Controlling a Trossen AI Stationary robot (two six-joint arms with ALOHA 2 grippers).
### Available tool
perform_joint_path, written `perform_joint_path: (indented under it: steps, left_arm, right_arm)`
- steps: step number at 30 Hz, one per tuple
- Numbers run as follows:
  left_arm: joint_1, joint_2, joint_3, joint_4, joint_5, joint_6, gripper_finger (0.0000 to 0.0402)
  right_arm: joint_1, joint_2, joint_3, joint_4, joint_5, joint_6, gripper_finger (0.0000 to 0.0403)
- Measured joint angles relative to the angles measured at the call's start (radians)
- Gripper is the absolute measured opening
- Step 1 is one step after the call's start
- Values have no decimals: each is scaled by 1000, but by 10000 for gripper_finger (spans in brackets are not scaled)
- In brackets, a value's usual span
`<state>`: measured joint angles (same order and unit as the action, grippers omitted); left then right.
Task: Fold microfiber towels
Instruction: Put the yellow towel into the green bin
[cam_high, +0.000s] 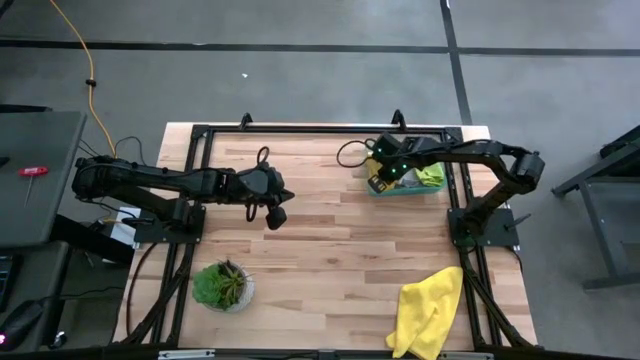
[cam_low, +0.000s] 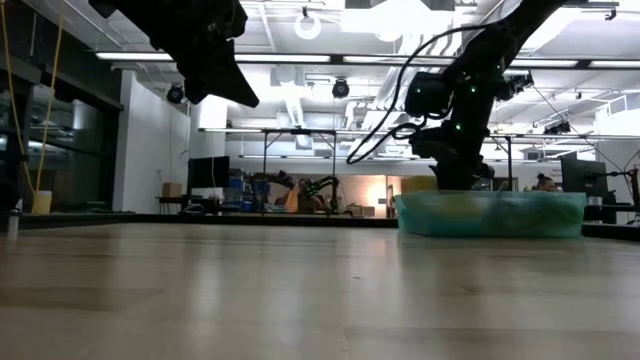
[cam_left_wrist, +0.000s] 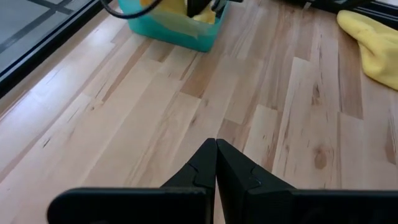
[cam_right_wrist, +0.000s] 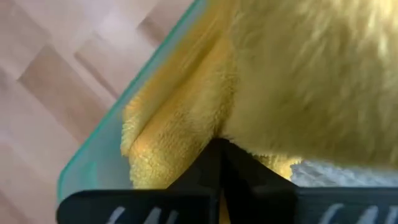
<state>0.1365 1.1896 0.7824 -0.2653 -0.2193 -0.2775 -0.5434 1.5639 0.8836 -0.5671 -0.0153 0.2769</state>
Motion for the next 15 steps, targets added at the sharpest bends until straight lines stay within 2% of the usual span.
perform_joint_path:
  steps: [6,15]
  left_arm:
    - [0,0,0,0,23,0,0]
    - [0,0,0,0,28,0,0]
  right_arm:
    - [-45,-9,63,-19,74,-26,0]
    - [-140,-21,217,-135,75,-123,0]
